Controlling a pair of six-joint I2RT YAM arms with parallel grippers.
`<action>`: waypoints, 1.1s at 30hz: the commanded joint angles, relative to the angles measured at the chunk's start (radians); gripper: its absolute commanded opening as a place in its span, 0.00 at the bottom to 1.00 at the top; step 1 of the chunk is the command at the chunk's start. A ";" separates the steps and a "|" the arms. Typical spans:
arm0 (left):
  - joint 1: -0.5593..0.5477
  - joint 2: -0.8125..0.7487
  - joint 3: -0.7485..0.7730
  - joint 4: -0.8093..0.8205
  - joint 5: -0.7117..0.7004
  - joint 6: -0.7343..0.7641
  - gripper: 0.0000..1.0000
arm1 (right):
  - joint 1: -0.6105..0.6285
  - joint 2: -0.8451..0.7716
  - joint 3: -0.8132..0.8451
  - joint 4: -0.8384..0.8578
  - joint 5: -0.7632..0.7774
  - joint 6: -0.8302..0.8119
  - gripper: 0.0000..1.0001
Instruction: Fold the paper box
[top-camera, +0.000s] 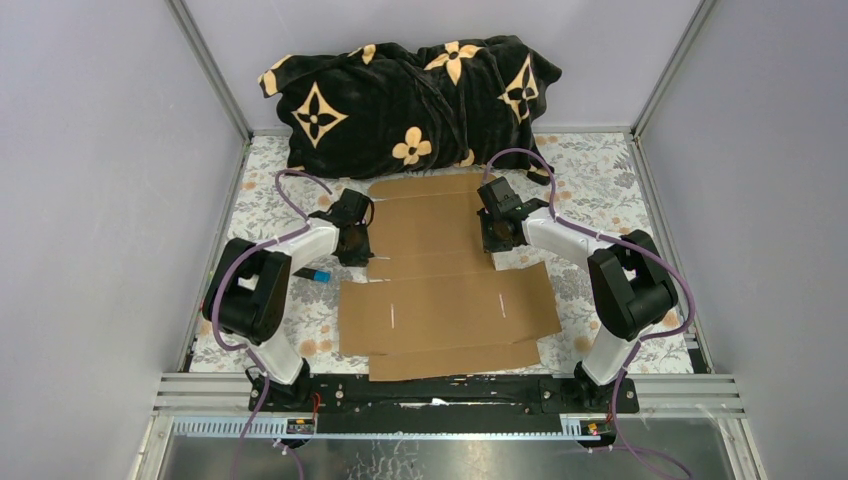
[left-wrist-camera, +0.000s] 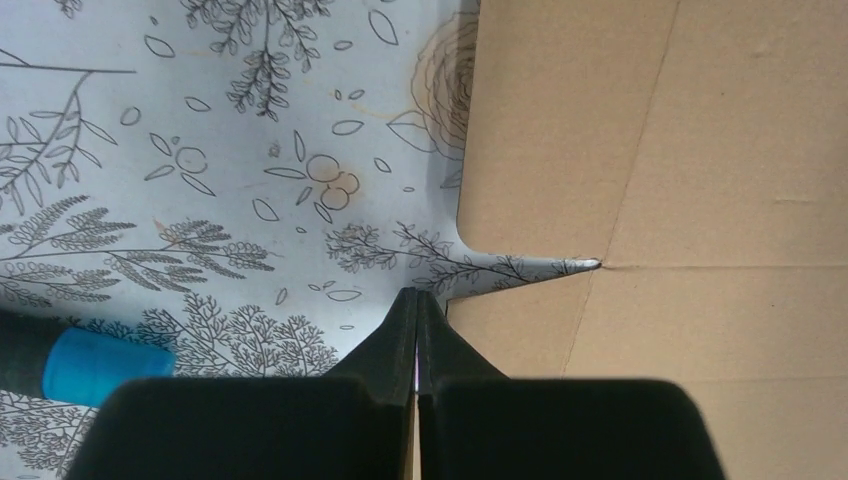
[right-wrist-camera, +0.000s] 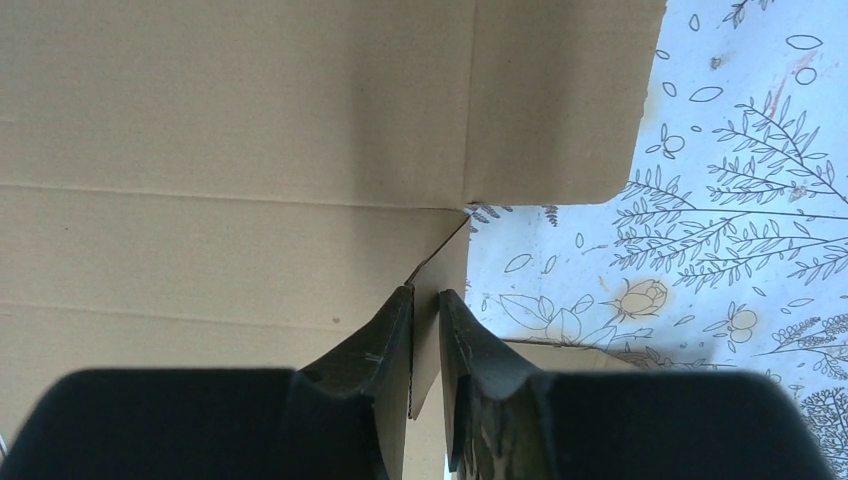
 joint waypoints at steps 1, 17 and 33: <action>-0.029 -0.033 -0.016 0.036 0.039 -0.034 0.00 | 0.010 0.008 -0.004 0.026 -0.019 0.016 0.23; -0.155 0.003 0.129 0.018 0.057 -0.106 0.00 | 0.011 -0.009 -0.012 0.033 -0.054 0.015 0.28; -0.242 0.091 0.161 0.052 0.057 -0.141 0.00 | 0.016 0.011 -0.041 0.090 -0.108 0.036 0.40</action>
